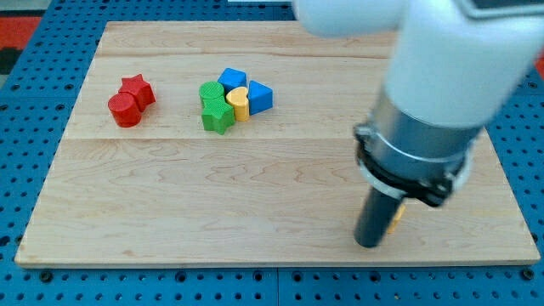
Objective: Move the yellow hexagon towards the bottom center of the board
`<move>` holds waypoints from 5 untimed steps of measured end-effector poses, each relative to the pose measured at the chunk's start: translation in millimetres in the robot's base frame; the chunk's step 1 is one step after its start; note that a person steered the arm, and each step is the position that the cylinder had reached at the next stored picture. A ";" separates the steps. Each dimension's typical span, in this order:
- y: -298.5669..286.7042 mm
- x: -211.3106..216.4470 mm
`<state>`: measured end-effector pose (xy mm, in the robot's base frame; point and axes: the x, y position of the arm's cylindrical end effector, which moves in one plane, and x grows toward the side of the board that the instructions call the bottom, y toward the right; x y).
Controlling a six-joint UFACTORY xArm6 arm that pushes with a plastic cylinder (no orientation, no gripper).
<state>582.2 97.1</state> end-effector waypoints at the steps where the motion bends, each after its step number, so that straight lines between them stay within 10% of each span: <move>1: 9.3 -8.3; 3: 61.8 29.8; 5: 59.0 -27.1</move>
